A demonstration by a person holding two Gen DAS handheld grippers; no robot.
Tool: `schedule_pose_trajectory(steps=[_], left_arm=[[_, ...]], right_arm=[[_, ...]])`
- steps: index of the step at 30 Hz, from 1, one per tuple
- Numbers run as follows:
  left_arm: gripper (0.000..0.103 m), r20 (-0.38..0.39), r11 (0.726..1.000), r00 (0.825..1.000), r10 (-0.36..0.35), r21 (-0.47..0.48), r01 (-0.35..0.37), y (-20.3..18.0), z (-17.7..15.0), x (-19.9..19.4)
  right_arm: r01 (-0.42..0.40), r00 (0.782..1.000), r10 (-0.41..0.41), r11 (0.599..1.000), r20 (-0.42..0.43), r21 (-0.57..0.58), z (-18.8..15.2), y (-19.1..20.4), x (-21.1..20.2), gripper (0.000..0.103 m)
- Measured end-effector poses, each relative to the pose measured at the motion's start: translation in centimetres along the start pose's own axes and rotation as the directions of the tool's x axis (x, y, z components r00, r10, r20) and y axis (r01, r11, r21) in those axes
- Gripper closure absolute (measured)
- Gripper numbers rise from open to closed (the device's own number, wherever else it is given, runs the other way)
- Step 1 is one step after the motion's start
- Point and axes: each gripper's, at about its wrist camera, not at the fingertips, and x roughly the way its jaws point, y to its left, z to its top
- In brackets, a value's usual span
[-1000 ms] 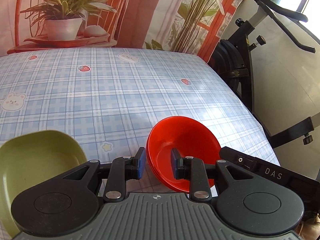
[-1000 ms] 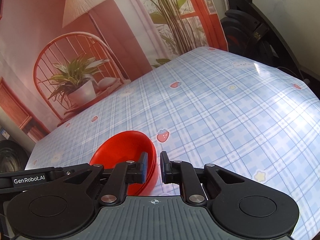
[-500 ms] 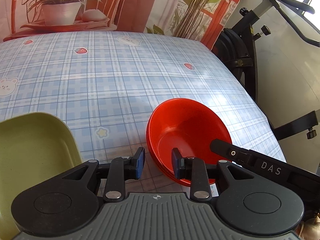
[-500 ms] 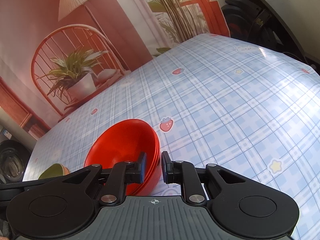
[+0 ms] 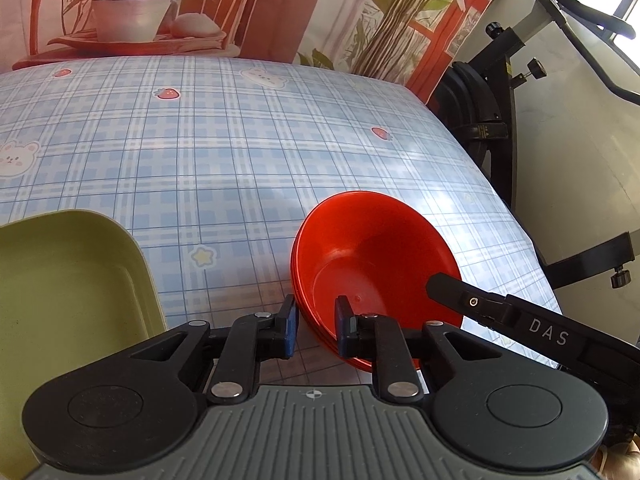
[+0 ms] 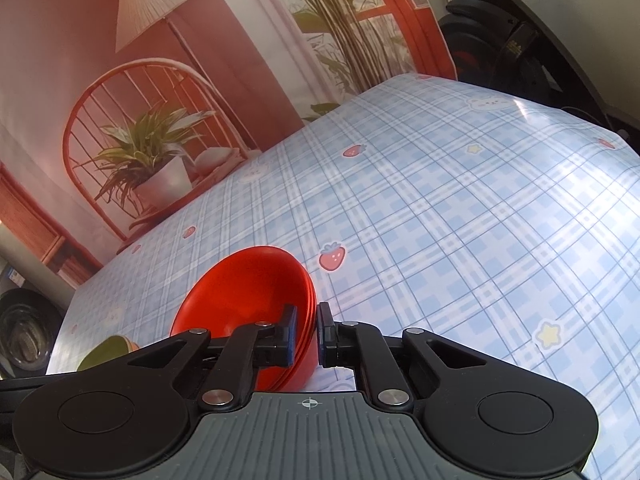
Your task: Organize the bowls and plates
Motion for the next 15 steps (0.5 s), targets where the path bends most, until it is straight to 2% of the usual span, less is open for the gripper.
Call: schedule_pose_trajectory(steps=[5, 9, 15], left_arm=[[0.083, 0.016, 1.000, 1.000, 0.004, -0.001, -0.004, -0.2, 0.5, -1.2], [0.083, 0.067, 1.000, 0.998, 0.005, -0.007, -0.004, -0.1, 1.1, -3.0], [0.083, 0.138, 1.000, 0.990, 0.006, -0.015, -0.004, 1.2, 1.6, -6.6]], right_arm=[[-0.002, 1.000, 0.002, 1.000, 0.007, 0.014, 0.3, 0.6, -0.6, 0.095], [-0.013, 1.000, 0.013, 0.999, 0.004, 0.031, 1.1, 1.6, -1.2, 0.095], [-0.029, 0.999, 0.030, 0.999, 0.032, -0.031, 1.8, 5.1, -2.4, 0.095]])
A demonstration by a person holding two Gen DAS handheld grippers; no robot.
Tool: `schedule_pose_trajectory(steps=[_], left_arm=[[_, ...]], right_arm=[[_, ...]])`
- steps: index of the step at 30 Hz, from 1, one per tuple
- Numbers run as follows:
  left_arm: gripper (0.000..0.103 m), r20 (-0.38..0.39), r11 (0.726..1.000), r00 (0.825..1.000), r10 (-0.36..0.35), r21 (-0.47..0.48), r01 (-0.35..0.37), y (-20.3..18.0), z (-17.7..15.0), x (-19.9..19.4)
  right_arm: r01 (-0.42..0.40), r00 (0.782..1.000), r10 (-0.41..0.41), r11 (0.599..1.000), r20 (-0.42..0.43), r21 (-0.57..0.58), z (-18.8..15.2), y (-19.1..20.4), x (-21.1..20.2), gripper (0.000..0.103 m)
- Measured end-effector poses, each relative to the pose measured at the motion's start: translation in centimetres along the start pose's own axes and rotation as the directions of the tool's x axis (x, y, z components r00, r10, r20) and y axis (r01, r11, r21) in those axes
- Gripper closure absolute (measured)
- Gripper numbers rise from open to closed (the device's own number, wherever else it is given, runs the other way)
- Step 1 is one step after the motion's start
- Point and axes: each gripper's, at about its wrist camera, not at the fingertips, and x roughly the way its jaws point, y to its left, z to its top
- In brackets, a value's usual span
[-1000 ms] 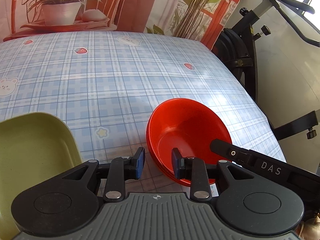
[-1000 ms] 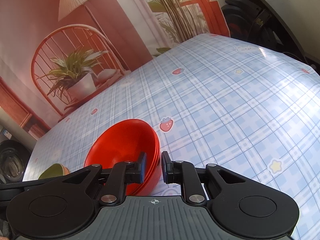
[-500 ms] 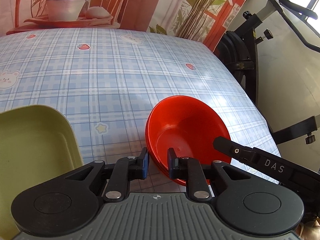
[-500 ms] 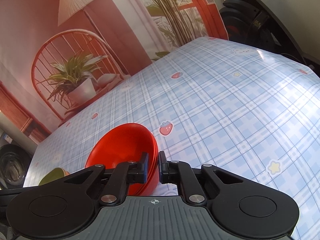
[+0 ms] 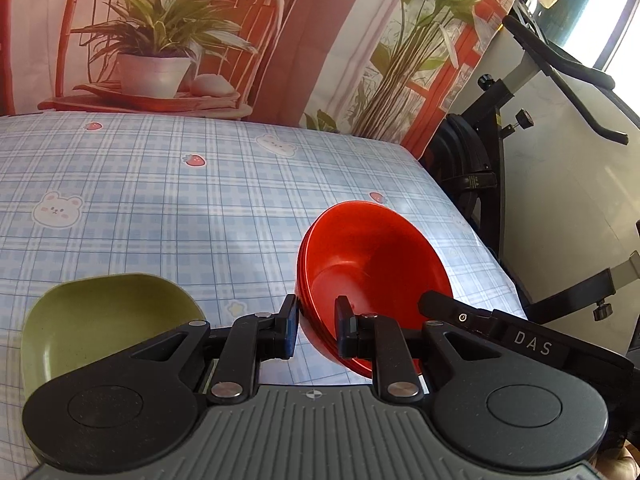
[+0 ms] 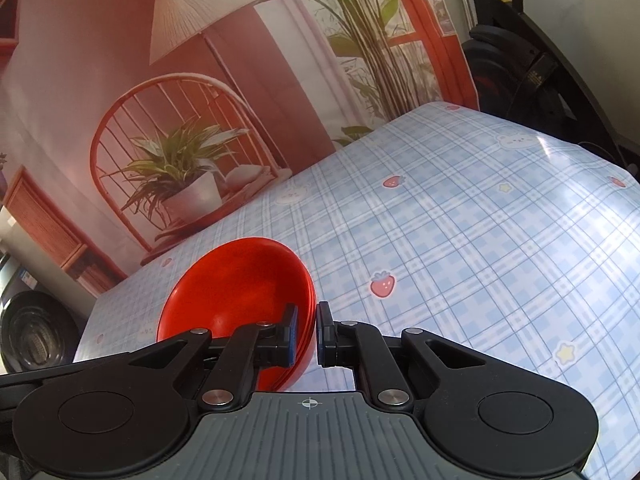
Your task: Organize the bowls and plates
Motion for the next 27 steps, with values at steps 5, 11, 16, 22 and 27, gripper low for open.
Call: schedule_pose_trajectory(steps=[5, 11, 16, 22, 27], left_arm=[[0.083, 0.053, 1.000, 0.998, 0.022, 0.000, -0.022, 2.1, 1.4, -3.3], [0.083, 0.131, 0.998, 0.991, 0.034, -0.050, -0.027, 5.3, 2.8, -8.4], [0.083, 0.177, 0.996, 0.981, 0.080, -0.053, -0.071, 7.6, 3.4, -11.7], [0.083, 0.159, 0.993, 0.981, 0.107, -0.070, -0.097, 10.2, 2.1, -12.9], [0.083, 0.101, 0.990, 0.991, 0.092, -0.116, -0.080, 12.5, -0.3, -11.6]], right_arm=[[-0.035, 0.999, 0.035, 0.999, -0.006, -0.041, 0.2, 4.0, 0.1, 0.094], [-0.094, 0.995, 0.097, 0.985, 0.016, -0.145, 0.7, 10.9, 0.1, 0.094], [-0.155, 0.987, 0.161, 0.971, 0.017, -0.179, 0.8, 15.7, 0.5, 0.095], [-0.183, 0.983, 0.185, 0.956, -0.012, -0.227, -0.7, 19.1, 1.4, 0.095], [-0.153, 0.988, 0.144, 0.956, -0.054, -0.252, -3.2, 19.5, 2.6, 0.096]])
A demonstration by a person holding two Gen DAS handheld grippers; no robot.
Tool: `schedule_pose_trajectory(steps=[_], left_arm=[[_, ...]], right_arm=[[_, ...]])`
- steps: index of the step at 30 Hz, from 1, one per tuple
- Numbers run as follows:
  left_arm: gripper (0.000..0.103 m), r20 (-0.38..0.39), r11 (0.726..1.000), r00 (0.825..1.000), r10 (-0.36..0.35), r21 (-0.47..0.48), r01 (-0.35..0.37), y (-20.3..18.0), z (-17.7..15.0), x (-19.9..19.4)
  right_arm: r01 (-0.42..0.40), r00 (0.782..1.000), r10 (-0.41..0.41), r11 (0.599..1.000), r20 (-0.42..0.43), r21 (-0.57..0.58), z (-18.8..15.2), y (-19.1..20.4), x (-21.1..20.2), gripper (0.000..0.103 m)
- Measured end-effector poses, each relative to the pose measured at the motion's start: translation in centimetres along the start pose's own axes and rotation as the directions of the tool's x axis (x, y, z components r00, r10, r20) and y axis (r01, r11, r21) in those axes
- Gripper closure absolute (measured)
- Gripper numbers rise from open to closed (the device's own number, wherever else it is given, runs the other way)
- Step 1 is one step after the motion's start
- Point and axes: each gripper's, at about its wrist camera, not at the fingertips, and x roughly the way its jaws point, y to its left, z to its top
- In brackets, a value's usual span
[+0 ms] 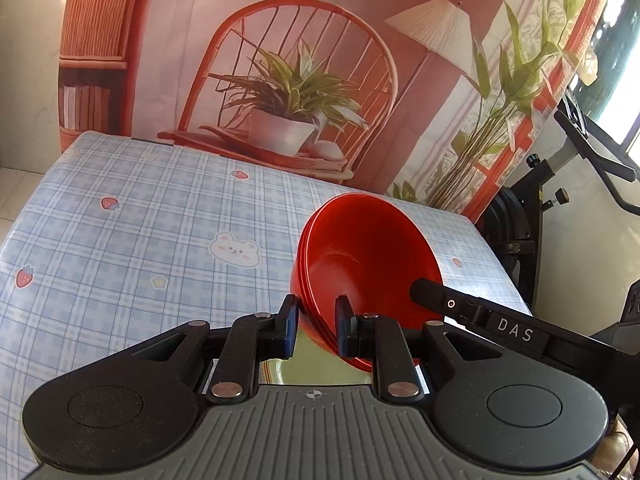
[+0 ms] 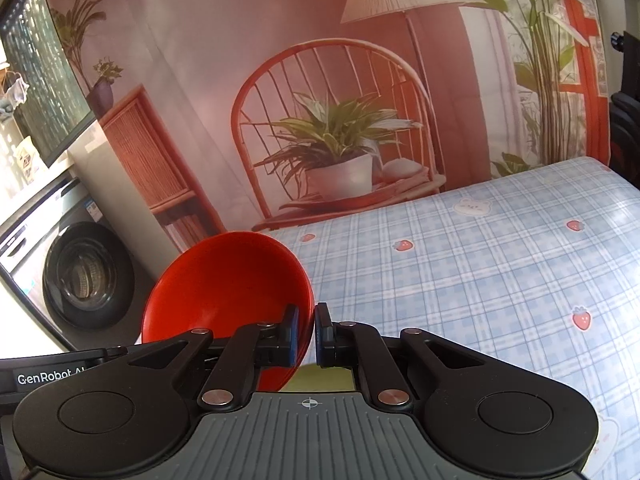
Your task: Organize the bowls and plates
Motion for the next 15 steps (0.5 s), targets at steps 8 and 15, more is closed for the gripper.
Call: schedule_pose_trajectory(steps=[8, 15], left_arm=[[0.083, -0.097, 0.999, 0.995, -0.038, -0.018, 0.036, 1.2, -3.5, 2.9], [0.083, -0.149, 1.000, 0.989, -0.022, 0.014, 0.024, 1.0, -5.9, 4.1]], right_arm=[[0.075, 0.995, -0.076, 0.997, -0.062, -0.010, -3.5, -1.4, 0.5, 0.096], [0.114, 0.986, -0.115, 0.993, -0.123, -0.017, -5.7, -2.7, 0.8, 0.096]])
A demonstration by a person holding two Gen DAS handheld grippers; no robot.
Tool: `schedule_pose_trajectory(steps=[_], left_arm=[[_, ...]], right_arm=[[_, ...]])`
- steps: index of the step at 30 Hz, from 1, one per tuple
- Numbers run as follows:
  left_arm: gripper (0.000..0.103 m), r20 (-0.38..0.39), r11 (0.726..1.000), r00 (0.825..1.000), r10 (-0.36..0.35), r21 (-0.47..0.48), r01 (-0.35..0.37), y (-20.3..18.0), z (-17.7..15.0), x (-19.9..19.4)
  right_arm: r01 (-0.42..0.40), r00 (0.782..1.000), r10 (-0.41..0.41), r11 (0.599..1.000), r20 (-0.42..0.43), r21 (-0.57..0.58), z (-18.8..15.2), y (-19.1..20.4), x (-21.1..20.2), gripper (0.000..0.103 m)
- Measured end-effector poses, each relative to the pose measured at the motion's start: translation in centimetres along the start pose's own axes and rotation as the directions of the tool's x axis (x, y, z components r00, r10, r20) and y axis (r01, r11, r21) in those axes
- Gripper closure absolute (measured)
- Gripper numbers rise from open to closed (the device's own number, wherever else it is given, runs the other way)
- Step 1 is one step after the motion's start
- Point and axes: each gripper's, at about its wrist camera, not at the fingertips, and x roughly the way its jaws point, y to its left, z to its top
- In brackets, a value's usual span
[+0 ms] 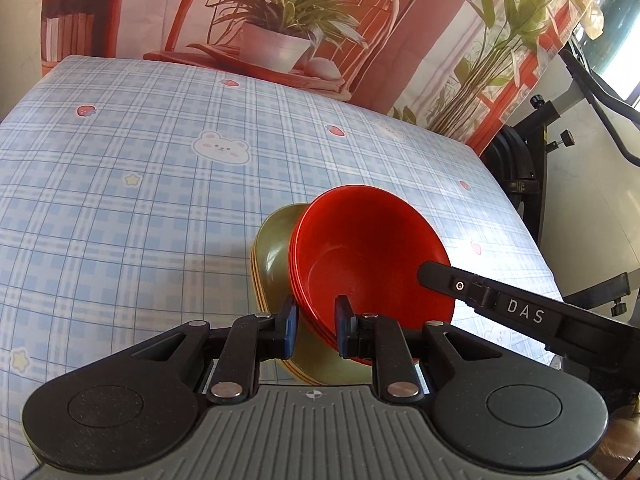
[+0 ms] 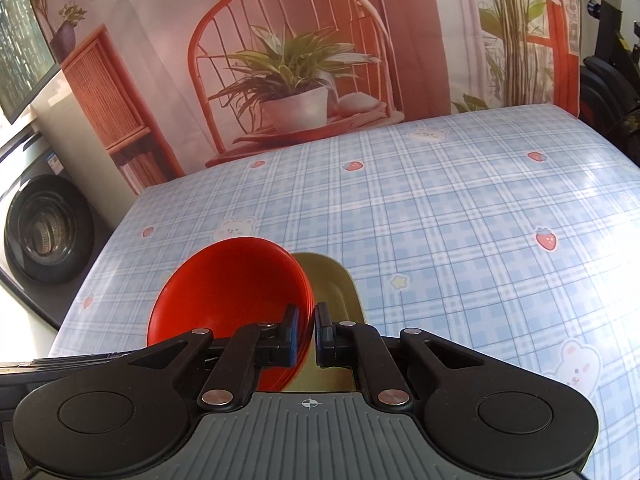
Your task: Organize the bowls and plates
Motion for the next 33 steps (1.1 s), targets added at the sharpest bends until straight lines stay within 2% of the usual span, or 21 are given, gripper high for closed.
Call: schedule_pose_trajectory(steps=[17, 21, 27, 31, 33], left_arm=[[0.082, -0.005, 0.991, 0.996, 0.089, 0.102, -0.088, -1.5, -0.9, 0.3], [0.081, 0.004, 0.988, 0.994, 0.105, 0.116, -0.105, -1.7, -0.9, -0.1], [0.081, 0.045, 0.976, 0.988, 0.151, 0.151, -0.156, -2.5, -0.4, -1.7], [0.081, 0.107, 0.965, 0.978, 0.181, 0.173, -0.197, -3.5, 0.0, -3.9], [0.081, 0.138, 0.963, 0.973, 0.186, 0.170, -0.208, -3.9, 0.1, -5.2]], right_arm=[[0.015, 0.999, -0.014, 1.000, -0.042, 0.001, -1.3, -0.5, 0.2, 0.095], [0.017, 0.999, -0.017, 1.000, -0.041, 0.001, -1.4, -0.5, -0.1, 0.091], [0.031, 0.999, -0.032, 0.999, 0.028, 0.013, -0.6, -0.6, -2.4, 0.084], [0.073, 0.994, -0.072, 0.997, 0.084, -0.010, 0.0, -0.6, -4.6, 0.081], [0.084, 0.989, -0.082, 0.996, 0.120, -0.017, 0.5, -0.7, -6.0, 0.076]])
